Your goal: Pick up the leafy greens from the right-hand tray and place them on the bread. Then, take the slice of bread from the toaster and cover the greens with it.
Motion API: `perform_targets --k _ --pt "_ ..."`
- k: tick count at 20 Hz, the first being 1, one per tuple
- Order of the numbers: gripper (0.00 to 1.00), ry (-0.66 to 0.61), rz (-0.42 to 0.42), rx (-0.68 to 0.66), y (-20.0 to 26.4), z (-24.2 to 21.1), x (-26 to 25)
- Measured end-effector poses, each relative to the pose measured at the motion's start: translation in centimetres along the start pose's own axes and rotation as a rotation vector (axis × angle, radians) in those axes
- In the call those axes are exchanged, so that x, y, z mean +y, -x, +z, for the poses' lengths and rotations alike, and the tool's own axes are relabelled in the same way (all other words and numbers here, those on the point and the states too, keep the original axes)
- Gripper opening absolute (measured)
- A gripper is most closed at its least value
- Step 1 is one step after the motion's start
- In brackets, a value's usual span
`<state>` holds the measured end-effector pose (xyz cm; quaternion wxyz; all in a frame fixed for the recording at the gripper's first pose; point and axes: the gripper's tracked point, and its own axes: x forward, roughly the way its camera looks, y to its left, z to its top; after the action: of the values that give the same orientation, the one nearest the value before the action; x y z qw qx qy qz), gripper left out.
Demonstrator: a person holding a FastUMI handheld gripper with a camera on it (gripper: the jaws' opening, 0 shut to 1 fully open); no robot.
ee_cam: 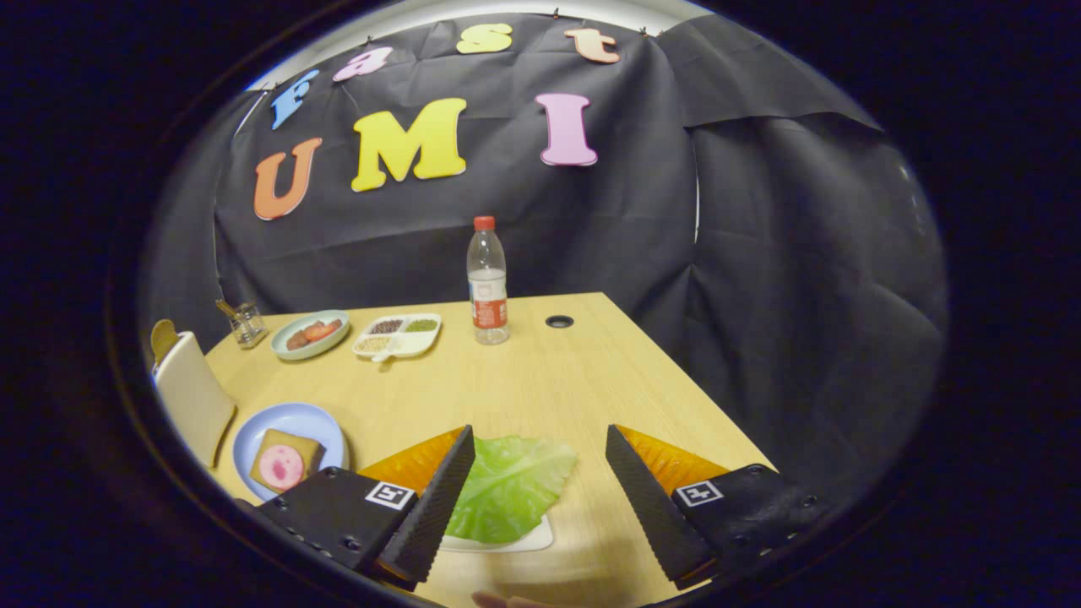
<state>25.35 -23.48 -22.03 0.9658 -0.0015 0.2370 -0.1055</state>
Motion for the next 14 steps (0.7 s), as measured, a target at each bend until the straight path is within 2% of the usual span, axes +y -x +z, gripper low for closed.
perform_targets --k 9,12,14 --pt "0.96 0.019 -0.02 0.22 -5.9 -4.9 -0.4" --pt "0.95 0.034 0.006 0.215 -5.9 -4.5 0.4" --pt "0.76 0.047 0.012 0.21 -5.9 -4.6 0.8"
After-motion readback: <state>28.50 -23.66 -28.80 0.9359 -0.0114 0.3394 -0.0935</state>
